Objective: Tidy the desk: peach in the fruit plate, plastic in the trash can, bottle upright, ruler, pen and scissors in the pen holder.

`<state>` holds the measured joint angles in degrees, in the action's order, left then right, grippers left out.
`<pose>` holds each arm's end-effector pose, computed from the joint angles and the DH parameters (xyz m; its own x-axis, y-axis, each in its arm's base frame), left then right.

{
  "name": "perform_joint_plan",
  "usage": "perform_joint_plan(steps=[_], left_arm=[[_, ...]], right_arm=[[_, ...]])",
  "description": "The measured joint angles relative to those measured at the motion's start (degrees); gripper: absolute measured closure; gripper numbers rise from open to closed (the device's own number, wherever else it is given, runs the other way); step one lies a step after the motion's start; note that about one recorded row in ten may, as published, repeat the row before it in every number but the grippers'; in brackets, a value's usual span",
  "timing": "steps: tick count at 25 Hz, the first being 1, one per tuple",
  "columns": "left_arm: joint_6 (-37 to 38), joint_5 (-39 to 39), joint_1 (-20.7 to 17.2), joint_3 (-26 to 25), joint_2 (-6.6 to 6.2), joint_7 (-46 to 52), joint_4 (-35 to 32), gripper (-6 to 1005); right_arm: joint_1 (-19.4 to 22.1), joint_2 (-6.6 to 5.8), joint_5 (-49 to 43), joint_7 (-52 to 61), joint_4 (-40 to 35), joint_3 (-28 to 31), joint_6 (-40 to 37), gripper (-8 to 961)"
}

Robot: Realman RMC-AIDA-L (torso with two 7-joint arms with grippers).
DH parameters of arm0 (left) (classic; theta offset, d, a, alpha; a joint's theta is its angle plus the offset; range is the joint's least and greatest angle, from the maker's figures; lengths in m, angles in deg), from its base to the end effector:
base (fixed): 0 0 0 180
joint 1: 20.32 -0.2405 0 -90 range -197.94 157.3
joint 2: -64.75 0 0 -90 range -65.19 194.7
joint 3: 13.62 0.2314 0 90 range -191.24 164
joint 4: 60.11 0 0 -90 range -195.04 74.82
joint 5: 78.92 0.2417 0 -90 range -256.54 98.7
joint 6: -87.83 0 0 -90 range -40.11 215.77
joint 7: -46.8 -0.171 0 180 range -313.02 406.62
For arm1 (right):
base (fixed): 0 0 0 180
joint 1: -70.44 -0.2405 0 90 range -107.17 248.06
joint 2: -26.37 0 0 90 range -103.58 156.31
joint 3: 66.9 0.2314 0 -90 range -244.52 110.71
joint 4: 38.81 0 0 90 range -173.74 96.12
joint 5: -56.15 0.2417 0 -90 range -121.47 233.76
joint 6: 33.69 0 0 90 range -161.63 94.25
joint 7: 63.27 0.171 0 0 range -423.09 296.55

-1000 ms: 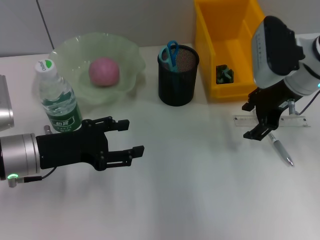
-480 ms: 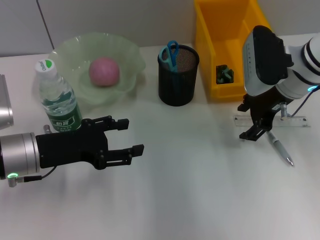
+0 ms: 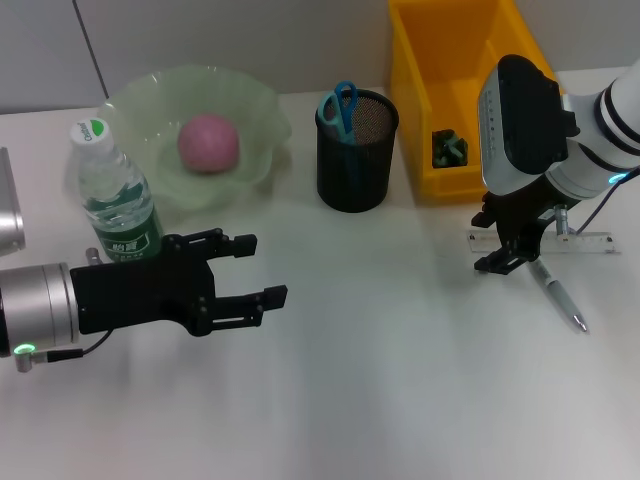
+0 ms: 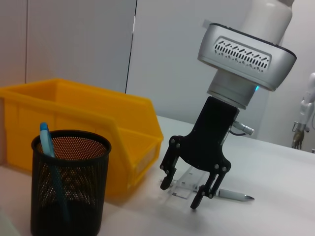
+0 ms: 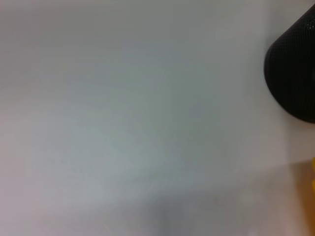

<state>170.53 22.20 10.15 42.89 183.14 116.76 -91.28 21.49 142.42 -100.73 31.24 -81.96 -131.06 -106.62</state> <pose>-0.2344 0.3493 -0.0543 0.8373 0.2367 0.4928 0.3399 -0.9314 -0.1301 0.2353 0.4361 -0.0165 0.8631 -0.0944 0.4961 0.0324 -0.9700 -0.2409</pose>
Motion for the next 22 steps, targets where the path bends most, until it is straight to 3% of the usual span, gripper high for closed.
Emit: perform_joint_plan(steps=[5,13,22], left_arm=[[0.11,-0.52,-0.12,0.0,0.0,0.0,-0.03,210],[0.03,-0.56,0.0,0.0,0.0,0.0,-0.03,211],[0.0,-0.59,0.05,0.0,0.0,0.0,-0.06,212]], right_arm=[[0.0,0.0,-0.35,-0.02,0.06,0.0,-0.03,354],[0.06,0.07,-0.79,-0.03,0.16,0.0,0.48,375],[0.43,0.06,-0.33,-0.03,-0.84,0.71,0.93,554]])
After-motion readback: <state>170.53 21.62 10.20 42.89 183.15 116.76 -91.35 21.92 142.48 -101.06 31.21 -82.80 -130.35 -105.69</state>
